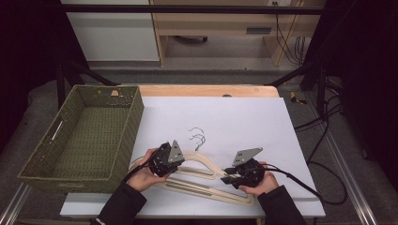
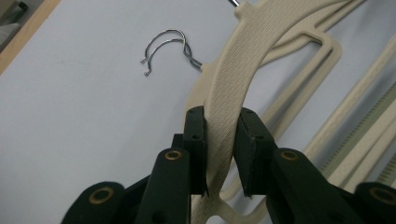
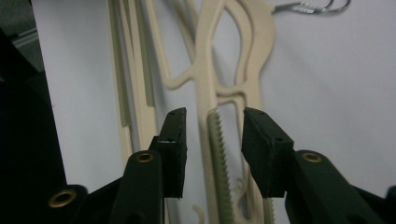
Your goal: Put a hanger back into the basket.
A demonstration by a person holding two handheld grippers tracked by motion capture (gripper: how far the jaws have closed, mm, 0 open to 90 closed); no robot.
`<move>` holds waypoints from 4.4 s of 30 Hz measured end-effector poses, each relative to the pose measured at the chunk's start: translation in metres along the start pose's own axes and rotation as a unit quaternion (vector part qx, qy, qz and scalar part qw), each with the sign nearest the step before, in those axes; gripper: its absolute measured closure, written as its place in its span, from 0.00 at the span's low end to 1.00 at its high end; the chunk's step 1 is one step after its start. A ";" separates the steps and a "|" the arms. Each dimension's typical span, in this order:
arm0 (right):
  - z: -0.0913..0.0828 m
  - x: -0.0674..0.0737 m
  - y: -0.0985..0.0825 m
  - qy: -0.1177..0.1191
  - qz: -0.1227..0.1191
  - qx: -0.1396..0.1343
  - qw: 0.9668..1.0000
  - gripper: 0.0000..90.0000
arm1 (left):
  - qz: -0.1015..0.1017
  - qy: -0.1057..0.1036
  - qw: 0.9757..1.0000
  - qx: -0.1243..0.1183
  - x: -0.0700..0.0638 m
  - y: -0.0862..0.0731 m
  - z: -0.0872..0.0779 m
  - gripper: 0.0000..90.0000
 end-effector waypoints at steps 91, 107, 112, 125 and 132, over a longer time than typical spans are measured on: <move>-0.093 0.013 0.038 -0.086 0.050 -0.226 0.969 0.16 | -0.124 -0.042 0.974 -0.185 0.013 0.005 -0.176 0.95; -0.103 -0.006 0.009 -0.120 0.102 -0.238 0.958 0.10 | -0.150 -0.001 0.975 -0.166 0.109 -0.027 -0.212 0.95; -0.103 -0.007 0.006 -0.120 0.108 -0.241 0.957 0.10 | -0.173 0.001 0.971 -0.162 0.137 -0.048 -0.210 0.95; -0.100 -0.010 0.003 -0.122 0.115 -0.241 0.956 0.10 | -0.197 0.027 0.971 -0.132 0.188 -0.105 -0.202 0.95; -0.098 -0.010 0.003 -0.119 0.114 -0.236 0.958 0.10 | -0.224 0.037 0.965 -0.131 0.206 -0.137 -0.194 0.95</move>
Point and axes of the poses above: each handheld gripper's, and its own axes: z roughly forward along the jaws, y roughly out of its top, x roughly to its left, the point moved 6 cm from there along z, roughly forward along the jaws, and after that the axes turned 9 degrees about x, right-handed, at the moved point
